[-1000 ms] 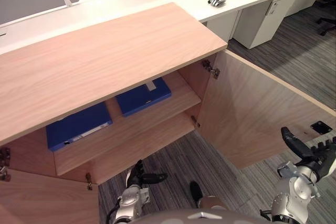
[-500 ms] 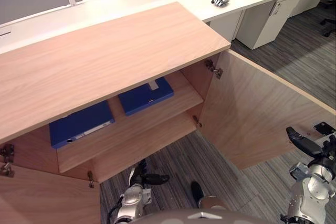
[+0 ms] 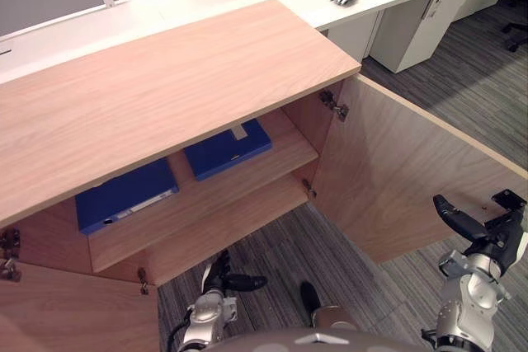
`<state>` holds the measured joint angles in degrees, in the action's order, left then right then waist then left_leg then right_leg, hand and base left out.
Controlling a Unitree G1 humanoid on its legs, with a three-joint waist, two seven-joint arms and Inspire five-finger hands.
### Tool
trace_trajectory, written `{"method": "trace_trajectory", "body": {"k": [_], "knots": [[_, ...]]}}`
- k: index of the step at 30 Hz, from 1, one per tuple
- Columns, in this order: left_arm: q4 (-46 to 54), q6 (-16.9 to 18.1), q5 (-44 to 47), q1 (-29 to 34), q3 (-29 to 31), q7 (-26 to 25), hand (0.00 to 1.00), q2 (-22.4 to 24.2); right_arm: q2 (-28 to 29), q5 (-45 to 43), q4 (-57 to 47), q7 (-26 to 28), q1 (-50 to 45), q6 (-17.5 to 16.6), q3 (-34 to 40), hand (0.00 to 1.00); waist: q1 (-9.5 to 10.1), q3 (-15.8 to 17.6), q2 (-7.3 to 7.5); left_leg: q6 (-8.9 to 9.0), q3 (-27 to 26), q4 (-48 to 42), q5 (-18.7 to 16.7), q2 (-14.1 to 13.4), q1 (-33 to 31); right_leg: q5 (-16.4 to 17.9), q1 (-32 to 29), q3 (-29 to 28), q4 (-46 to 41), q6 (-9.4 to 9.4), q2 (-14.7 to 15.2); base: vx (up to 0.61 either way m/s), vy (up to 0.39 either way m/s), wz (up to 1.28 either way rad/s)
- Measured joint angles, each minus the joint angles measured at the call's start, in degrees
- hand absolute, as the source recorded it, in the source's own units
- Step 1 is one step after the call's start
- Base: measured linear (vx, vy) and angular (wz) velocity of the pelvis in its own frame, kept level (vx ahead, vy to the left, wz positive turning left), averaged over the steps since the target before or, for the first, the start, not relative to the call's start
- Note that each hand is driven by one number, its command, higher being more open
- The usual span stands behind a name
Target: Walk over to the cabinet, pick up the folder, carry it to the office cabinet, place the folder inside the office cabinet, then close the office cabinet door
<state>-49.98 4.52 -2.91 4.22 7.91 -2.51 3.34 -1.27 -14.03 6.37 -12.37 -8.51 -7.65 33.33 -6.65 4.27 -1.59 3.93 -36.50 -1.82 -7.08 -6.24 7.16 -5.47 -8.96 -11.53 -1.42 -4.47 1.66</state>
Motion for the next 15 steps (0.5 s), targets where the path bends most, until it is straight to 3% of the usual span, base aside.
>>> {"method": "trace_trajectory", "body": {"k": [11,15], "knots": [[0.1,0.0,-0.1,0.0,-1.1,-0.2,1.0,0.4,6.9,-0.6,-17.2,-0.7,-17.8,0.0,-13.6,1.0,-0.25,0.0,0.05,-0.09,-1.8,-3.3,-1.6,-1.6,-0.4,-1.1,0.3,-1.6,0.7,-0.03,-0.7,0.0,-0.008,-0.09],[1.0,0.0,-0.1,0.1,-4.5,-0.7,1.0,-0.2,7.5,-2.0,-22.4,-0.1,-25.4,0.0,-19.8,1.0,-0.35,0.1,0.21,0.11,-2.0,-5.3,-2.4,-2.7,-0.3,-1.3,1.1,-1.8,0.8,0.1,-1.2,0.0,-0.013,-0.04]]}}
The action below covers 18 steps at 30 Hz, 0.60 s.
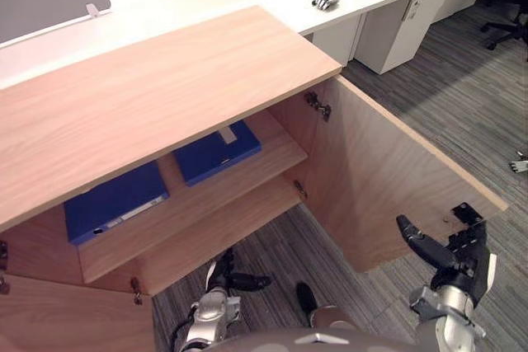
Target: Walk over to the cabinet, pick up the folder, carry it to the office cabinet, place the folder inside the office cabinet, then close the office cabinet door
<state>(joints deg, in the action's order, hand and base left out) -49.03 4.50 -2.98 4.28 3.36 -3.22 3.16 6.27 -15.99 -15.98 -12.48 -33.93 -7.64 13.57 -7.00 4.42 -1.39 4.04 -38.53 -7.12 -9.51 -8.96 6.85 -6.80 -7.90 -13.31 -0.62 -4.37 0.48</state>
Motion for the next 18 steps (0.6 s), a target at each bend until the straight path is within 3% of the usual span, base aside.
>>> {"method": "trace_trajectory", "body": {"k": [9,14,18], "knots": [[0.4,0.0,-0.5,1.2,-2.3,0.9,1.0,-0.8,-2.0,0.1,-5.9,3.7,-11.1,0.0,-7.8,1.0,0.0,-0.2,0.47,0.21,0.2,-3.8,-1.2,-2.1,-1.0,-0.1,0.1,0.5,-0.3,0.03,-0.9,0.0,-0.019,-0.01],[0.0,0.0,-2.2,1.0,-4.3,1.6,1.0,-2.4,-2.7,0.0,-6.1,8.4,-15.3,1.1,-9.9,1.0,-0.37,-1.5,2.56,0.42,1.3,-5.2,-1.4,-2.7,-1.1,-0.2,0.8,1.3,-0.5,0.13,-1.1,-0.01,-0.011,0.08],[-2.4,0.2,-2.8,1.0,-5.7,2.7,1.0,-4.6,-5.8,0.0,-6.4,13.0,-17.3,3.0,-11.1,1.0,-1.77,-2.1,4.33,0.75,3.1,-5.1,-1.7,-1.9,-1.0,-0.1,1.6,2.2,-0.9,0.16,-0.2,-0.03,0.006,0.14]]}}
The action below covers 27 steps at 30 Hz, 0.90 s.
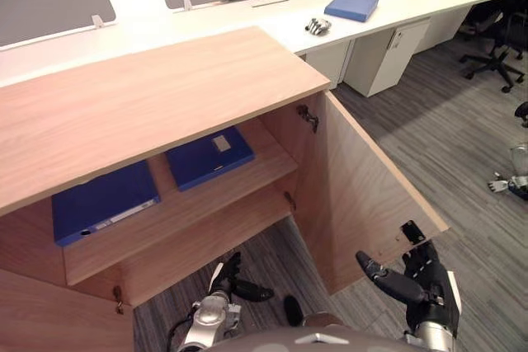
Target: Walk over to the cabinet, pick up the folder, carry it to the office cabinet, place the folder inside the office cabinet, then close the office cabinet door
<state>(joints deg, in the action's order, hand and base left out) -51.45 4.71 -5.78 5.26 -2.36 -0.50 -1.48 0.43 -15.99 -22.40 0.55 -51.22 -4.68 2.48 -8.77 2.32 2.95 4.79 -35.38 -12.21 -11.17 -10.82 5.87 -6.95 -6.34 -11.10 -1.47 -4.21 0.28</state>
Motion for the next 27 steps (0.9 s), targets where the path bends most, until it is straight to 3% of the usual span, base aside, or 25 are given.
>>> {"method": "trace_trajectory", "body": {"k": [6,12,16,21,27], "knots": [[-4.1,0.0,-0.8,0.8,-2.0,1.2,1.0,-5.4,-5.0,-2.9,-0.5,5.5,-1.2,2.2,-0.7,1.0,-0.69,-0.1,2.8,-0.16,5.0,2.7,0.1,3.3,0.2,0.2,0.6,0.4,-0.1,0.14,1.6,-0.04,0.033,0.09],[-5.2,-0.2,-1.1,0.7,-3.6,2.4,1.0,-10.9,-12.9,-12.1,-0.6,9.8,-2.8,6.1,-3.9,1.0,-0.73,-0.3,6.62,-0.68,6.9,2.9,0.9,3.4,1.3,0.1,2.7,1.8,0.4,0.58,1.7,0.03,-0.006,0.11],[-5.3,-0.2,-1.1,0.5,-4.1,2.9,1.0,-12.1,-15.6,-13.6,-0.6,11.9,-2.6,7.3,-7.4,1.0,-0.53,-0.8,8.71,-0.98,8.0,2.9,0.7,3.5,2.0,0.9,3.7,2.9,0.1,0.5,2.0,0.02,0.008,0.13],[-7.0,-0.5,-1.1,0.2,-4.1,3.0,1.0,-11.7,-17.8,-13.5,-0.6,15.1,0.0,7.8,-13.2,1.0,1.01,-1.0,9.25,-1.24,8.9,2.9,0.5,3.8,2.3,1.6,4.3,3.5,-0.5,0.74,2.4,0.03,0.013,0.11],[-7.2,-0.6,-1.0,0.1,-3.9,2.5,1.0,-11.7,-16.6,-13.4,-0.6,15.3,10.6,6.9,-17.1,1.0,2.62,-1.5,10.09,-1.33,10.8,3.0,0.4,4.1,1.8,2.6,4.5,5.5,-0.5,1.06,2.9,0.02,0.002,0.18]]}}
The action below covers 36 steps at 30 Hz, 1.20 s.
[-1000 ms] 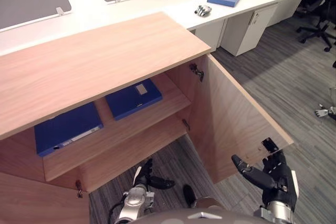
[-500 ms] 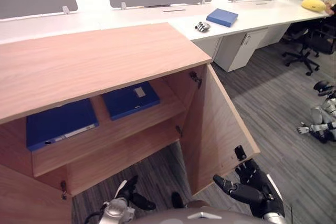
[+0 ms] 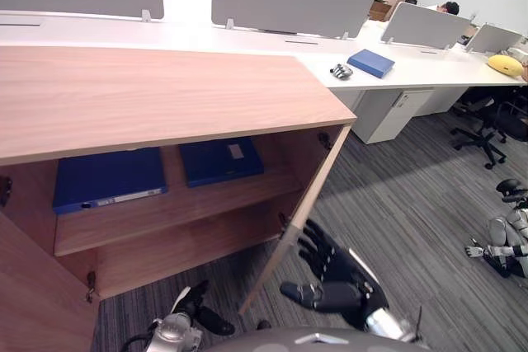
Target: Walk over to the cabinet, pick up the folder, carry it to the office cabinet, place the folder inside the office cabinet, then close the office cabinet door
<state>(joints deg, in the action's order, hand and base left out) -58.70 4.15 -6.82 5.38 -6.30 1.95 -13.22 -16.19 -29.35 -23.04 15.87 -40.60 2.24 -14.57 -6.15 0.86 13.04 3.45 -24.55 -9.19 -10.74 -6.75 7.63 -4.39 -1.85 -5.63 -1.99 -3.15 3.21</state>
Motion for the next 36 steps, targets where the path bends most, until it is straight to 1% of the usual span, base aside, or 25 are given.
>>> {"method": "trace_trajectory", "body": {"k": [1,4,5,7,8,9,11,14,15,16,19,22,28,32,34,36], "knots": [[0.0,0.0,0.0,0.0,0.1,-0.2,1.0,0.0,1.0,0.0,0.0,-0.4,2.2,-1.1,-0.1,1.0,0.23,0.0,0.0,-0.05,0.6,0.0,0.0,0.1,-0.5,0.2,-0.1,0.6,0.0,0.0,0.2,0.05,0.003,0.22],[0.0,0.0,0.1,-0.3,1.1,-0.5,1.0,0.0,2.8,1.7,1.2,-1.7,7.1,-2.4,-0.2,1.0,1.34,0.0,-0.13,-0.39,1.5,0.2,-0.1,0.3,-1.5,0.4,-0.2,1.5,0.4,0.02,0.4,0.08,0.007,0.2],[0.0,0.0,0.1,-0.4,1.2,-0.6,1.0,0.0,3.2,2.9,2.8,-2.5,8.8,-3.4,-0.1,1.0,1.66,0.0,-0.24,-0.98,2.1,0.5,0.3,0.7,-2.0,0.5,-0.3,2.3,0.7,-0.06,0.6,0.09,0.005,0.28],[0.0,0.0,0.1,-0.5,1.4,-0.9,1.0,0.0,3.2,5.6,5.8,-3.9,11.4,-3.9,0.0,1.0,1.78,0.0,-0.89,-1.37,3.2,1.2,0.6,1.1,-2.7,0.7,-0.5,3.5,0.9,-0.14,1.0,0.1,0.002,0.33],[0.0,0.0,0.1,-0.7,2.4,-1.0,1.0,0.5,3.2,7.9,9.3,-4.7,14.3,-3.9,-0.2,1.0,2.58,0.1,-1.87,-1.75,4.2,1.7,0.9,1.5,-3.7,0.9,-1.1,4.3,1.0,-0.3,1.1,0.09,-0.007,0.33],[0.0,0.1,0.2,-0.7,2.9,-1.1,1.0,0.8,3.2,8.4,10.3,-5.0,14.8,-4.8,0.0,1.0,2.81,0.3,-2.38,-1.92,4.7,1.9,1.1,1.7,-3.8,1.0,-1.2,4.8,1.0,-0.4,1.3,0.11,-0.004,0.43],[0.0,0.1,1.0,-0.5,4.1,-1.9,1.0,1.3,3.0,10.4,12.7,-6.3,18.5,-5.3,0.5,1.0,2.95,0.9,-4.63,-2.34,6.4,3.1,1.7,2.3,-4.2,1.2,-1.1,6.6,1.1,-0.66,2.0,0.08,0.008,0.4],[0.1,0.2,2.0,0.0,5.7,-2.7,1.0,1.1,3.1,12.1,16.1,-7.5,22.6,-6.3,0.9,1.0,3.74,1.9,-6.12,-2.71,8.1,4.1,2.5,2.8,-4.7,1.4,-1.0,8.4,1.2,-0.85,2.4,0.04,-0.003,0.33],[0.1,0.2,2.2,0.0,6.5,-2.8,1.0,1.0,3.1,13.7,18.4,-8.0,24.5,-6.5,1.0,1.0,4.51,2.2,-6.49,-2.75,8.8,4.5,2.9,3.0,-4.9,1.6,-1.0,9.1,1.3,-1.13,2.7,0.01,-0.015,0.34],[0.1,0.2,2.3,0.1,6.9,-2.9,1.0,1.1,3.2,13.7,19.2,-8.3,24.9,-7.2,1.3,1.0,4.78,2.3,-6.71,-2.75,9.4,4.8,3.1,3.1,-5.0,1.9,-1.0,9.6,1.3,-1.04,2.8,0.01,-0.019,0.36],[0.2,0.2,2.9,1.0,8.1,-3.4,1.0,1.1,3.4,16.8,22.9,-9.1,27.3,-7.2,1.9,1.0,5.89,2.5,-7.23,-2.61,11.7,6.3,4.4,3.2,-5.3,2.2,-0.9,11.9,1.3,-0.97,2.9,0.01,-0.044,0.4],[1.3,0.3,4.1,2.9,10.2,-3.7,1.0,1.9,3.5,20.6,24.9,-10.2,28.6,-7.4,2.1,1.0,5.97,2.5,-7.33,-2.32,13.7,7.6,5.8,3.1,-5.8,2.4,-0.9,13.6,1.4,-1.05,2.9,-0.01,-0.049,0.34],[3.0,0.4,4.8,4.5,12.2,-4.2,1.0,2.8,4.7,23.8,29.2,-11.2,30.7,-7.4,2.4,1.0,6.12,2.9,-7.96,-2.12,14.7,8.3,6.8,3.1,-6.0,2.4,-0.8,14.7,1.5,-1.05,2.9,-0.05,-0.019,0.1],[3.4,0.4,5.2,5.1,13.2,-4.6,1.0,3.8,5.7,29.8,34.7,-11.7,30.7,-7.5,3.4,1.0,6.21,2.9,-8.81,-2.1,15.9,9.7,8.0,3.2,-5.7,2.4,-0.4,15.7,1.8,-1.06,2.9,-0.04,-0.008,0.15],[3.7,0.4,5.3,5.5,14.6,-5.1,1.0,4.6,6.7,31.7,38.1,-12.2,30.7,-7.6,4.5,1.0,6.31,3.0,-9.31,-2.06,16.1,9.9,8.1,3.1,-5.4,2.4,0.0,16.0,2.0,-1.06,2.9,-0.03,-0.006,0.08],[5.6,0.4,6.4,6.9,14.6,-5.7,1.0,5.3,7.0,33.2,42.8,-12.9,30.7,-7.6,4.9,1.0,6.45,2.9,-10.03,-2.06,16.1,10.0,8.1,3.2,-5.4,2.4,0.0,16.0,2.0,-1.06,2.9,0.0,0.0,0.0]]}}
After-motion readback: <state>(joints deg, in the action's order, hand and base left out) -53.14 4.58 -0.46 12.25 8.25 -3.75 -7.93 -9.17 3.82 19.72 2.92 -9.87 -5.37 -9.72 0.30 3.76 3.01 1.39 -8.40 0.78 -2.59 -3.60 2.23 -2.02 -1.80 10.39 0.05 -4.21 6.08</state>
